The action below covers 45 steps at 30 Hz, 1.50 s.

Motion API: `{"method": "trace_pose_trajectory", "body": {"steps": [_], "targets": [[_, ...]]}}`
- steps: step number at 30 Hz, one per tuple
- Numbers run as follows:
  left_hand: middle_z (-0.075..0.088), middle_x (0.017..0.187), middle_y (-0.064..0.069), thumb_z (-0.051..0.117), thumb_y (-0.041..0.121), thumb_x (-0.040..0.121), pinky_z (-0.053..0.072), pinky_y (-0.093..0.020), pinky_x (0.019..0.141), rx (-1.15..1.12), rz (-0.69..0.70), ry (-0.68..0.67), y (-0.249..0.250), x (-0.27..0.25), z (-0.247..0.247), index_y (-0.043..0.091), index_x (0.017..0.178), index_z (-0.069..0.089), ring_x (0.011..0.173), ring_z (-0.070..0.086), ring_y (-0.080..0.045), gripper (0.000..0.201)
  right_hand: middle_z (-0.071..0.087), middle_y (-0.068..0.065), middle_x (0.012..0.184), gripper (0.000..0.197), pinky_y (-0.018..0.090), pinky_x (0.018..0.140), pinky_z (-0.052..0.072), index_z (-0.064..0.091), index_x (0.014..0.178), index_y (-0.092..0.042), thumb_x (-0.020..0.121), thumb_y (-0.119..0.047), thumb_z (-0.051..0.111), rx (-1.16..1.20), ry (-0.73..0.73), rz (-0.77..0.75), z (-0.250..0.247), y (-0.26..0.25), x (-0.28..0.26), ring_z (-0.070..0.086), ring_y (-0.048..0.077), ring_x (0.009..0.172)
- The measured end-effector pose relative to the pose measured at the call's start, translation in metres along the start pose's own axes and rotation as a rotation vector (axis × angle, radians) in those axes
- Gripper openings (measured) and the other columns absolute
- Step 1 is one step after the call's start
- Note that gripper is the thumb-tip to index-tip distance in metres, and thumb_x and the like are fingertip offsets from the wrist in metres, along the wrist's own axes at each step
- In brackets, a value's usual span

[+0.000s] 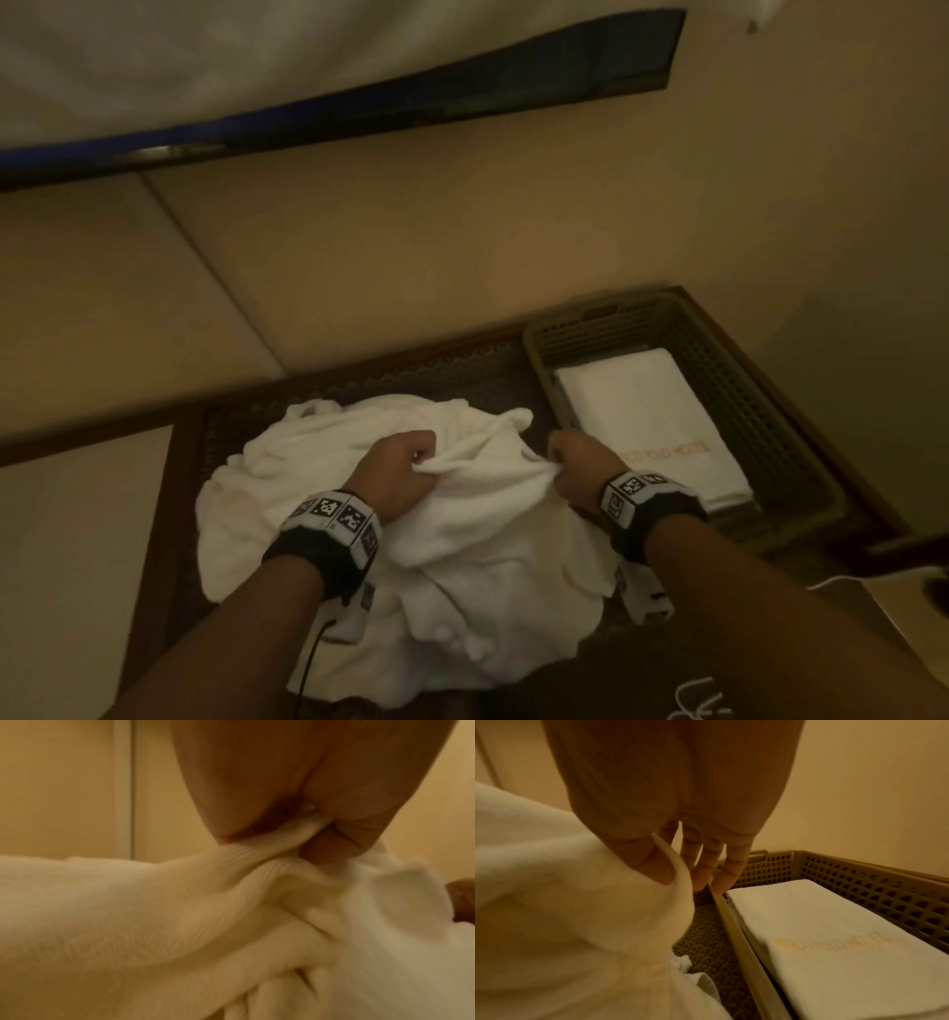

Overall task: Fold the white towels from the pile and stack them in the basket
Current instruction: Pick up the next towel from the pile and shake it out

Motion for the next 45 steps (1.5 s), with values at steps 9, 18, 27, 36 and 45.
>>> {"method": "trace_pose_trajectory", "body": {"steps": [9,18,27,36,45], "targets": [[0.043,0.061,0.005,0.063,0.008,0.073,0.033,-0.028,0.059,0.014,-0.157,0.205,-0.027,-0.093,-0.026,0.018,0.063,0.039,0.06,0.041,-0.011,0.028,0.056,0.009,0.133,0.041,0.033,0.089,0.042,0.049,0.133,-0.023,0.093,-0.031,0.05,0.361,-0.055,0.073,0.033,-0.014,-0.009,0.054,0.03,0.116],[0.047,0.065,-0.002,0.059,0.026,0.06,0.039,-0.034,0.061,-0.069,-0.344,0.395,-0.073,-0.15,-0.044,0.019,0.064,0.04,0.064,0.045,-0.018,0.021,0.055,0.013,0.126,0.036,0.034,0.095,0.042,0.058,0.122,-0.018,0.092,-0.037,0.056,-0.046,-0.059,-0.177,0.06,-0.068,-0.009,0.054,0.032,0.113],[0.056,0.093,0.002,0.063,0.028,0.08,0.043,-0.029,0.078,0.162,-0.438,0.092,-0.032,-0.119,-0.05,0.024,0.081,0.056,0.095,0.056,-0.022,0.008,0.046,0.005,0.104,0.018,0.035,0.06,0.04,0.052,0.09,-0.014,0.08,0.0,0.058,0.074,0.446,-0.438,-0.086,-0.126,-0.056,0.053,0.032,0.076],[0.062,0.118,0.003,0.064,0.015,0.086,0.049,-0.036,0.092,-0.037,0.156,0.454,0.161,-0.088,-0.193,0.033,0.126,0.056,0.106,0.059,-0.019,0.044,0.052,0.0,0.097,0.029,0.043,0.049,0.05,0.05,0.092,-0.02,0.076,-0.007,0.07,0.049,0.906,-0.928,-0.227,-0.202,-0.16,0.052,0.022,0.068],[0.067,0.081,-0.008,0.068,0.024,0.087,0.049,-0.028,0.066,-0.378,0.288,0.03,0.24,-0.107,-0.192,0.008,0.093,0.068,0.072,0.06,-0.016,0.017,0.051,0.002,0.085,0.02,0.037,0.041,0.044,0.048,0.091,-0.021,0.082,-0.015,0.065,0.048,1.114,-1.047,-0.272,-0.218,-0.229,0.045,0.019,0.054]]}}
Point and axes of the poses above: each hand's wrist, its own x-axis towards the middle knuckle, its own z-axis out of the palm, y = z × x, the point moved 7 cm from there along x, towards the middle knuckle
